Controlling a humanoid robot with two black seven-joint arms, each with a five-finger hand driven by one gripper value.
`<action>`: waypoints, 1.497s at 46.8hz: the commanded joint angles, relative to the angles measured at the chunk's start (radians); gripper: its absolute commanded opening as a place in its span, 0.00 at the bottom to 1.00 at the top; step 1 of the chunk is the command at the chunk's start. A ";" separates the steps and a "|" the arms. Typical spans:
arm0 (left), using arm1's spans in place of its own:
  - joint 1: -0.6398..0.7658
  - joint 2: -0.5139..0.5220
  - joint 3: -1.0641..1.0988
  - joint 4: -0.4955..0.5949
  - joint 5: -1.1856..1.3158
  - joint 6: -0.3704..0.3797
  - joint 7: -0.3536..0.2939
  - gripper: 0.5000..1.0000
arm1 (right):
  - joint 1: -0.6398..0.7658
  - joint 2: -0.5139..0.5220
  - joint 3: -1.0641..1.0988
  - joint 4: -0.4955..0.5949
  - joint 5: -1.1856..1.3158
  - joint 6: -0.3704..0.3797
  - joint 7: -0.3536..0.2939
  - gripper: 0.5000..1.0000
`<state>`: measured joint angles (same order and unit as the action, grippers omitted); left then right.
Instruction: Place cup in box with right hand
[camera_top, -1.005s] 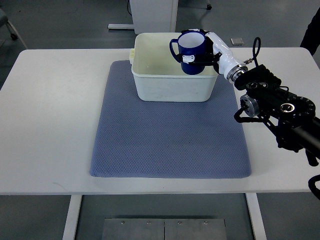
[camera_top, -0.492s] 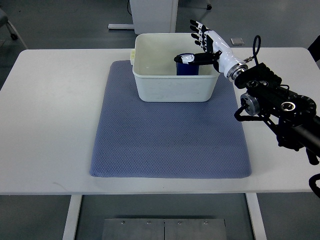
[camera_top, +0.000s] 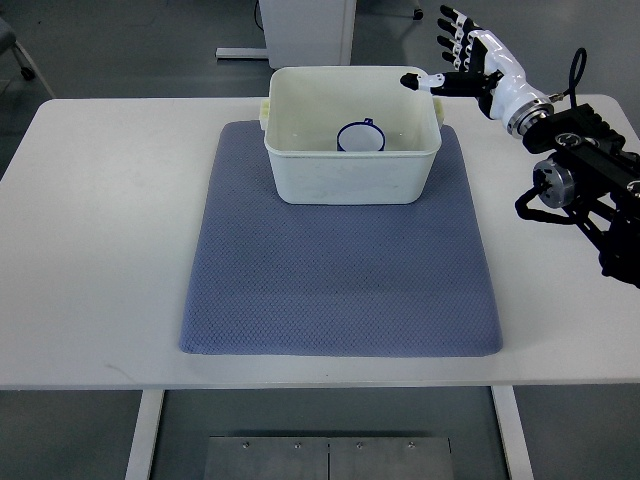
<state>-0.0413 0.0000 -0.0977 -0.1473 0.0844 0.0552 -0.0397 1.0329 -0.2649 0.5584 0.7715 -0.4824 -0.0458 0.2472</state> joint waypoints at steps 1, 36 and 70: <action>0.000 0.000 -0.002 0.000 0.000 0.000 -0.002 1.00 | -0.022 -0.008 0.050 0.009 0.001 0.001 -0.022 1.00; 0.000 0.000 -0.002 0.000 0.000 0.000 0.000 1.00 | -0.336 -0.017 0.551 0.149 -0.007 0.052 -0.163 1.00; 0.000 0.000 -0.002 0.000 0.000 0.000 0.000 1.00 | -0.571 0.194 0.767 0.196 -0.005 0.055 -0.025 1.00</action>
<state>-0.0415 0.0000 -0.0995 -0.1473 0.0844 0.0552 -0.0401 0.4633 -0.0937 1.3154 0.9675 -0.4878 0.0074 0.2228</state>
